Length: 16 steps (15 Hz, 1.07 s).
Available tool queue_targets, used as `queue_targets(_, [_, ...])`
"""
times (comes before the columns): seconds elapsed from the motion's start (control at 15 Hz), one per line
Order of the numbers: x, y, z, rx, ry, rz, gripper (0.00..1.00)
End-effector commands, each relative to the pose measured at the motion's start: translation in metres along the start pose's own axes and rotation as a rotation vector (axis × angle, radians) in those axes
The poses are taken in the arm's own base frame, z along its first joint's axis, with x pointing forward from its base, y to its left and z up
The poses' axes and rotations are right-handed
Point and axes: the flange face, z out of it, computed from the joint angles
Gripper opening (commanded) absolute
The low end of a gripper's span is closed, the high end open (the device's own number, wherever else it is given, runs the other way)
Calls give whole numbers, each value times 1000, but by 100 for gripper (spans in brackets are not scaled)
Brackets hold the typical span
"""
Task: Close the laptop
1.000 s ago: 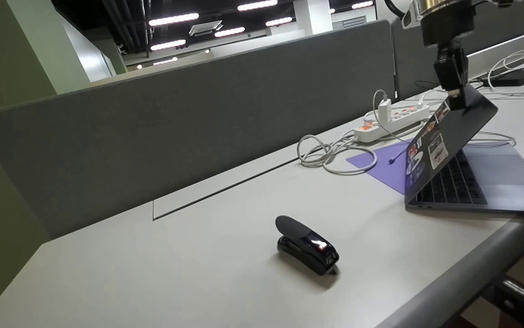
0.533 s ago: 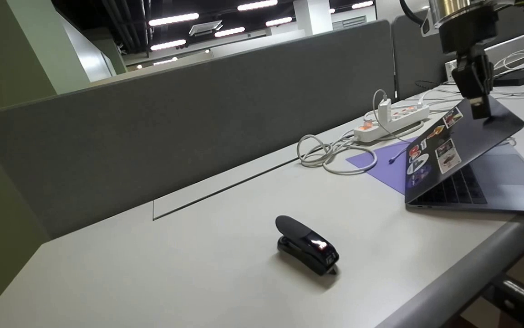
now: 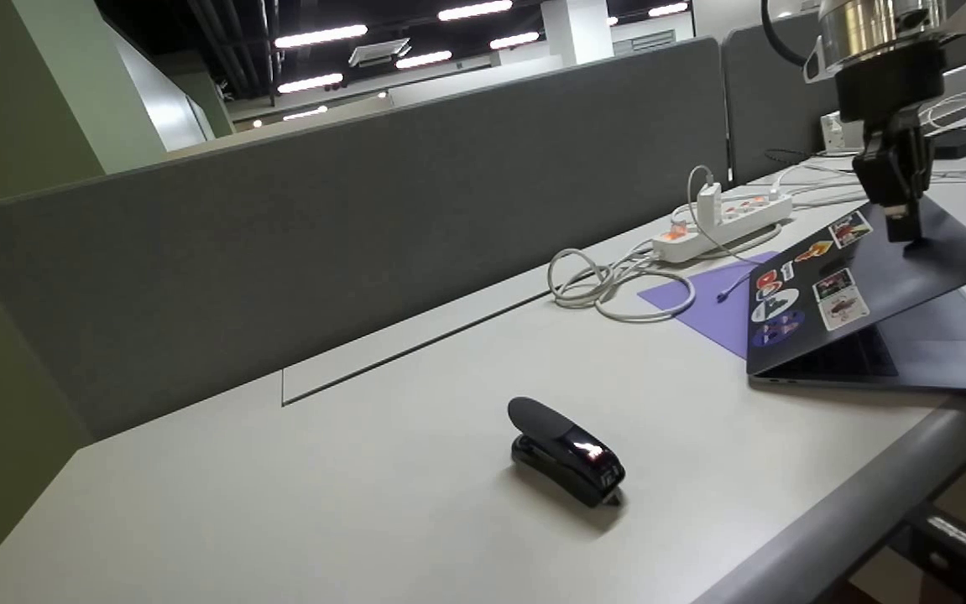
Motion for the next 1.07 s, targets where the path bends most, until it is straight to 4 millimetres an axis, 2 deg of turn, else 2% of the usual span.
queue_targets(0.0, [3, 0, 0, -10, -9, 17, 0])
queue_targets(0.4, [-7, 16, 20, 7, -43, 58, 0])
queue_targets(1.0, [-15, 64, 60, -36, -36, 130, 0])
